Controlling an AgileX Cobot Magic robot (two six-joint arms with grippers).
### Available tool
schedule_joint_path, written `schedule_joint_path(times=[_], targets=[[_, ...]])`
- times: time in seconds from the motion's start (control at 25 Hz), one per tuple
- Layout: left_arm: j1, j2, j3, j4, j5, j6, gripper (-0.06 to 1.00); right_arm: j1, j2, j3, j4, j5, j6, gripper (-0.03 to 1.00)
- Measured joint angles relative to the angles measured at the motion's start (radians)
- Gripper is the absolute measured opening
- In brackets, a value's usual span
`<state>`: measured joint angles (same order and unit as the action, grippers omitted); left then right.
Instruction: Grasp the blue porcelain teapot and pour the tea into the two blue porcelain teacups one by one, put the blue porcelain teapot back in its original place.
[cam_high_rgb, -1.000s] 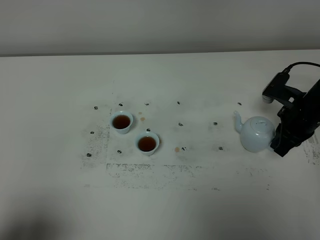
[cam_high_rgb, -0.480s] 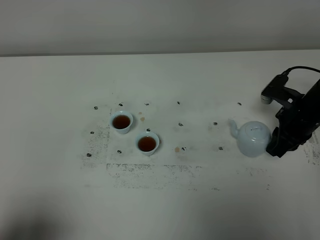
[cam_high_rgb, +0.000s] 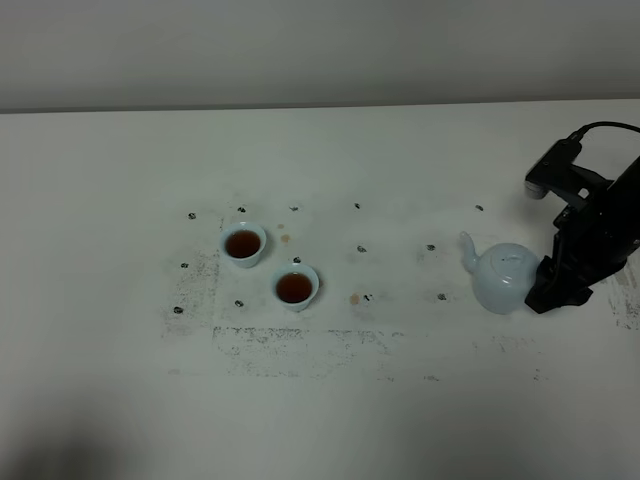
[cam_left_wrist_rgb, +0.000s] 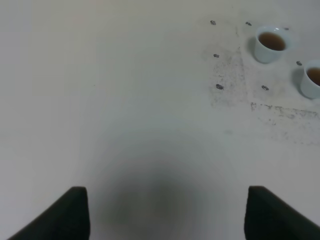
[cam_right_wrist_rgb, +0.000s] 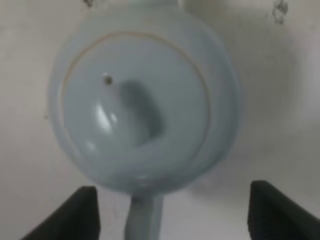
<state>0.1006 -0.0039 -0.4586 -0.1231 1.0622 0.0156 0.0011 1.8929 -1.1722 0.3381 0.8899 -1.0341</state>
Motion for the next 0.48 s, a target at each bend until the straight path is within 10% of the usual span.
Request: schedule_joint_path(times=[0.24, 0.48], targets=[[0.0, 0.0, 0.0, 0.0, 0.0, 0.0, 0.62, 0.0, -0.179, 0.0, -0.009, 0.025, 0.209, 0.57], [0.0, 0.0, 0.0, 0.0, 0.0, 0.0, 0.62, -0.034, -0.237, -0.014, -0.12, -0.035, 0.705, 0.55]])
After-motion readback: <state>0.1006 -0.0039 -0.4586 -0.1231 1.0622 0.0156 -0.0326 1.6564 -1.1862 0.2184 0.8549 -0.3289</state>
